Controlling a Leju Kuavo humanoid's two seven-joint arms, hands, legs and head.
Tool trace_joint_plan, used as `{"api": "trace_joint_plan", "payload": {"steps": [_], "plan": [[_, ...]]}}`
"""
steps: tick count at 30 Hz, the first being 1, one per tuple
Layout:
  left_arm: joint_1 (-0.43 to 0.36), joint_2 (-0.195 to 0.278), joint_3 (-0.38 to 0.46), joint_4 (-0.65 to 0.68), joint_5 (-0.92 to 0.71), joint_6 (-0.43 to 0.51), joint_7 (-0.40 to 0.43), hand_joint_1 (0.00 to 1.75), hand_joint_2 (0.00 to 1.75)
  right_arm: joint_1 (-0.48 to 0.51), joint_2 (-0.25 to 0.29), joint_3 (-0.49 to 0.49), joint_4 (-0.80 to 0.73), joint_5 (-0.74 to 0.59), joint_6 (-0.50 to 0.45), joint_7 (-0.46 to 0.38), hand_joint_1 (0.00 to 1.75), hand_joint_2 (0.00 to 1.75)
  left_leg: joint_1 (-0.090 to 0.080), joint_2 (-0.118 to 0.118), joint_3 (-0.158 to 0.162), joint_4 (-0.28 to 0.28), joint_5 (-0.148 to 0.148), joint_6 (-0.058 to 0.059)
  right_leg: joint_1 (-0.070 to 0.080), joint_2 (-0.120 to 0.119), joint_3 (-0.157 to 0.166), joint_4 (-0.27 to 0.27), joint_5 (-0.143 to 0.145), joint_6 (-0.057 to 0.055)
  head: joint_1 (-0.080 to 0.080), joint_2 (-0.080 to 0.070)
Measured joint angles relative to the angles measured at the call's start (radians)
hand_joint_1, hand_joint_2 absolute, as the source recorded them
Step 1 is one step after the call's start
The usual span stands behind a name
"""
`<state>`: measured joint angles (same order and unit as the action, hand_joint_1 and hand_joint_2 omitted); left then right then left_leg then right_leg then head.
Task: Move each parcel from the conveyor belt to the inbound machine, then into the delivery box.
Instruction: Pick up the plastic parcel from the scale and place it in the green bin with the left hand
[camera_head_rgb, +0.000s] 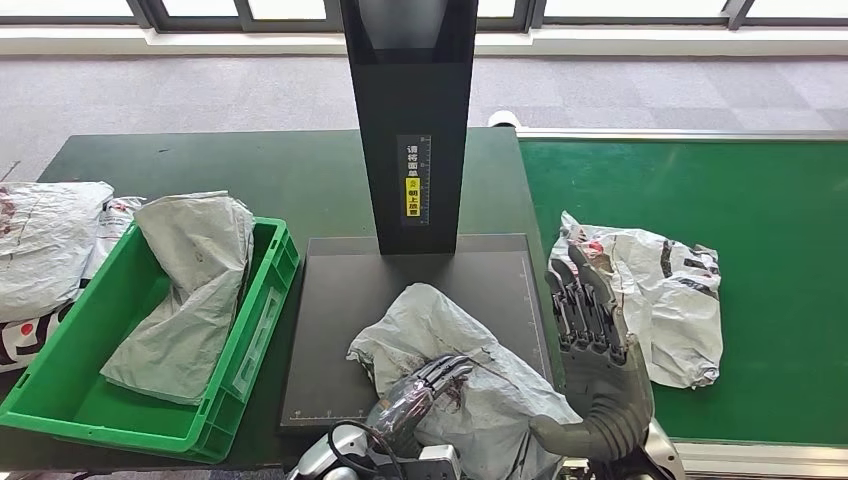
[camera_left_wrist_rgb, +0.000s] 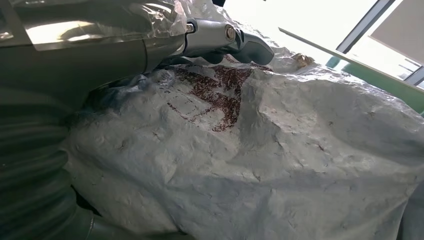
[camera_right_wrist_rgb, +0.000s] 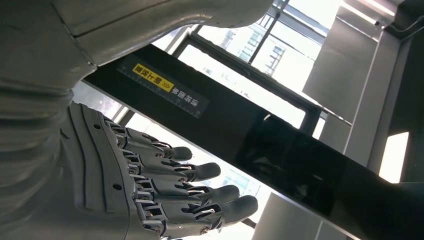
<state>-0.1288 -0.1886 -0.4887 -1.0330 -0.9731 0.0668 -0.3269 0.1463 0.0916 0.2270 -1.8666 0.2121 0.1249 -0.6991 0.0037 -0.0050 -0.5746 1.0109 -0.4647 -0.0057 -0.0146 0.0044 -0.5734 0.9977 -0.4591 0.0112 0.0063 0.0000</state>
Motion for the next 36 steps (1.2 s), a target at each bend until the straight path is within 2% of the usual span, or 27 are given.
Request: {"api": "trace_joint_plan", "payload": {"steps": [13,14,17,18,24,29,33,36], "plan": [[-0.015,-0.008,-0.015,0.02,-0.001,-0.004,0.0,0.0,1.75,-0.012,0.0,0.0,0.002,0.0,0.001,0.0,0.0,1.75,0.0,0.0,0.0,0.0,0.0,0.0,0.0,0.0,0.0,0.0,0.0,0.0,0.0,0.0],[-0.015,-0.009,-0.015,0.021,-0.002,-0.004,0.0,0.14,1.75,-0.012,0.0,0.0,0.002,0.0,0.001,0.0,0.0,1.75,0.0,0.0,0.0,0.0,0.0,0.0,0.0,0.0,0.0,0.0,0.0,0.0,0.0,0.0],[-0.018,-0.011,-0.015,0.024,0.006,0.008,-0.013,1.45,1.75,-0.013,0.0,0.0,0.002,0.0,0.002,0.0,0.0,1.75,0.0,0.0,0.0,0.0,0.0,0.0,0.0,0.0,0.0,0.0,0.0,0.0,0.0,0.0],[-0.019,-0.013,-0.015,0.027,0.01,0.022,-0.021,1.75,1.75,-0.014,0.0,0.0,0.002,0.0,0.003,0.0,0.0,1.75,0.0,0.0,0.0,0.0,0.0,0.0,0.0,0.0,0.0,0.0,0.0,0.0,0.0,0.0],[-0.037,-0.024,-0.015,0.035,0.027,0.129,-0.032,1.75,1.75,-0.022,0.0,0.0,0.002,0.001,0.001,0.003,0.0,1.75,0.0,0.0,0.0,0.0,0.0,0.0,0.0,0.0,0.0,0.0,0.0,0.0,0.0,0.0],[-0.034,-0.021,-0.015,0.004,0.049,0.171,-0.031,1.75,1.75,-0.011,0.0,0.0,0.002,-0.008,-0.008,0.001,0.0,1.75,0.0,0.0,0.0,0.0,0.0,0.0,0.0,0.0,0.0,0.0,0.0,0.0,0.0,0.0],[0.016,-0.001,-0.008,-0.079,0.104,0.248,-0.075,1.75,1.75,0.024,-0.002,-0.001,0.002,-0.019,-0.013,0.0,0.0,1.75,0.0,0.0,0.0,0.0,0.0,0.0,0.0,0.0,0.0,0.0,0.0,0.0,0.0,0.0],[0.06,0.018,0.002,-0.163,0.126,0.269,-0.091,1.75,1.75,0.049,-0.002,-0.001,0.001,-0.023,-0.013,-0.001,0.0,1.75,0.0,0.0,-0.001,0.0,0.0,0.0,0.0,0.0,-0.002,0.0,-0.001,0.0,0.0,0.0]]}}
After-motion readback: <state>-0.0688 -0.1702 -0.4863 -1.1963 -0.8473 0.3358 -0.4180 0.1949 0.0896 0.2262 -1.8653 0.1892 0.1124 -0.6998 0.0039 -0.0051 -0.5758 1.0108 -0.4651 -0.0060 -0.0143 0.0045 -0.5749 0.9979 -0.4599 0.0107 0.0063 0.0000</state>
